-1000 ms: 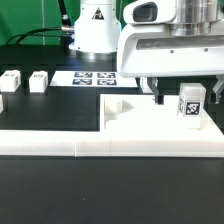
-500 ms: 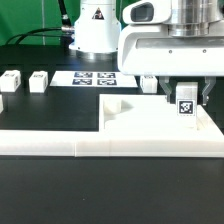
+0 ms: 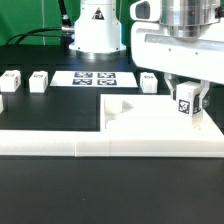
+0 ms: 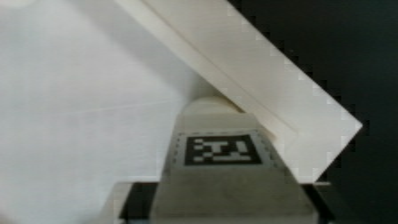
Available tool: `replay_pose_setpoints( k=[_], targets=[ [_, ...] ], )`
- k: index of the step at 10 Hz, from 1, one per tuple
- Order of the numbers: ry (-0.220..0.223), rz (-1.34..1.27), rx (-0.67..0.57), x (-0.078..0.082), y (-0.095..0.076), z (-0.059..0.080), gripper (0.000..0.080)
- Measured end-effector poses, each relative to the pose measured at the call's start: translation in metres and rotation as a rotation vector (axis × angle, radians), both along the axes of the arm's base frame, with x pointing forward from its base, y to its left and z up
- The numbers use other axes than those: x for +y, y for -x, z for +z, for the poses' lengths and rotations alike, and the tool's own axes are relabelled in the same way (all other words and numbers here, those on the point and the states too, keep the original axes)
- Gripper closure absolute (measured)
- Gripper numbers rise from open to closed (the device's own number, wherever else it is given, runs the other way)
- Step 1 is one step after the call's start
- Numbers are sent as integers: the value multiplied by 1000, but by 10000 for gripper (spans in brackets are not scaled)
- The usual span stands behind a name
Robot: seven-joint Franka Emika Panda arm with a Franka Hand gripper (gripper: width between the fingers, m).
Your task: Assemble square table
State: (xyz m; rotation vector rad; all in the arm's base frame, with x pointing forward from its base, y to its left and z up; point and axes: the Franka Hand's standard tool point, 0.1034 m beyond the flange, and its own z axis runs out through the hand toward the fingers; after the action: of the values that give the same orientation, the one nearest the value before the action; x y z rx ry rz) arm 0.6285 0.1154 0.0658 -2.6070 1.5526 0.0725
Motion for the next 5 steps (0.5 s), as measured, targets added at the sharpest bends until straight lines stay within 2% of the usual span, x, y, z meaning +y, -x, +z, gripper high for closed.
replay_pose_setpoints(
  k=[2, 4, 5],
  targets=[
    [-53, -292, 19, 0, -1, -2, 509],
    [-62, -552, 60, 2, -2, -1, 509],
    [-62, -603, 67, 2, -2, -1, 509]
  ],
)
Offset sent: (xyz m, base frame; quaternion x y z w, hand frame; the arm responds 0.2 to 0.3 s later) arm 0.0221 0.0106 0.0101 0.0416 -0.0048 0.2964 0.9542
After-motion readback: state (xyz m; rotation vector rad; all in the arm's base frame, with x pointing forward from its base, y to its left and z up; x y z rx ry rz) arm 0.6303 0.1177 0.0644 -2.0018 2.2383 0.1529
